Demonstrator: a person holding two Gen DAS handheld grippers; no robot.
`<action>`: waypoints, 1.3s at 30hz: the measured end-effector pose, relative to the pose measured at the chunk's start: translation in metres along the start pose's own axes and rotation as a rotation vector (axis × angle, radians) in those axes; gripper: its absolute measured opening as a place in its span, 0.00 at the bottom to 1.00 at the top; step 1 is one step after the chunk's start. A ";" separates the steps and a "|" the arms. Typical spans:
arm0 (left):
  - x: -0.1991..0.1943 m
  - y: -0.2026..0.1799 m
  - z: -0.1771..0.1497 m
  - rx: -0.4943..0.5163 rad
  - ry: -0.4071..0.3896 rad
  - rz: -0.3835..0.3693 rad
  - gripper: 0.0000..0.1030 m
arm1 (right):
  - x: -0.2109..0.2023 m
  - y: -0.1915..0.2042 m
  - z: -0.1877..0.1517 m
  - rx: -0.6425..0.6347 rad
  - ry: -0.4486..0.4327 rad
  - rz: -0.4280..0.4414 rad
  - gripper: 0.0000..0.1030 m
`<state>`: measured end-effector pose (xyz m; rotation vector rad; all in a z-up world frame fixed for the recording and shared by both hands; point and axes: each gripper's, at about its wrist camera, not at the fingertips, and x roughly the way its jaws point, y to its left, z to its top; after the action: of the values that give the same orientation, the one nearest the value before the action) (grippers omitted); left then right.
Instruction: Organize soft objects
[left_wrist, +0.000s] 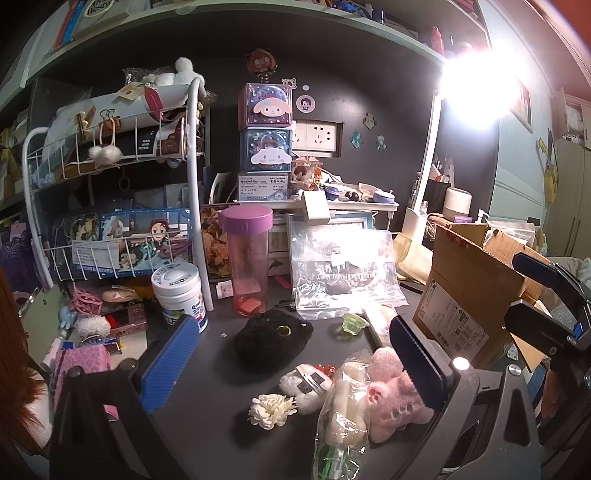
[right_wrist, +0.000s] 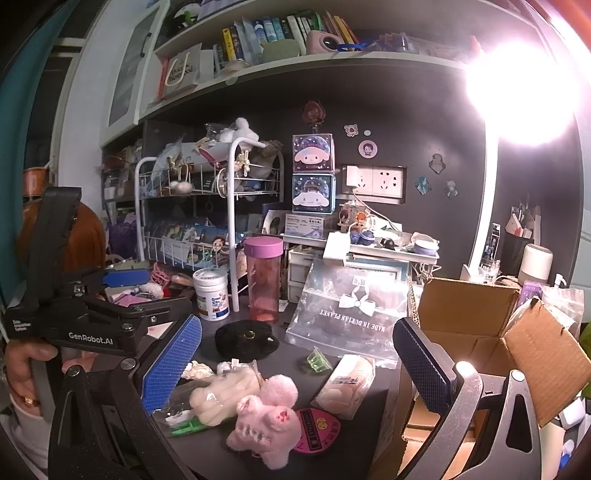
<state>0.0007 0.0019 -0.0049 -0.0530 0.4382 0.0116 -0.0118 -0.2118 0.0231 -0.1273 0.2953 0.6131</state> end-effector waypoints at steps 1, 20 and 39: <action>-0.001 0.001 0.000 -0.003 -0.002 0.001 1.00 | 0.000 0.001 0.000 -0.002 -0.001 0.000 1.00; -0.003 0.001 -0.001 -0.003 -0.002 0.003 0.99 | 0.000 0.004 -0.003 -0.008 0.001 0.004 1.00; -0.005 -0.002 0.000 0.011 0.004 -0.014 1.00 | 0.002 0.006 -0.005 -0.015 0.000 0.005 1.00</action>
<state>-0.0041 -0.0001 -0.0029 -0.0453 0.4422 -0.0045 -0.0151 -0.2068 0.0177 -0.1415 0.2910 0.6203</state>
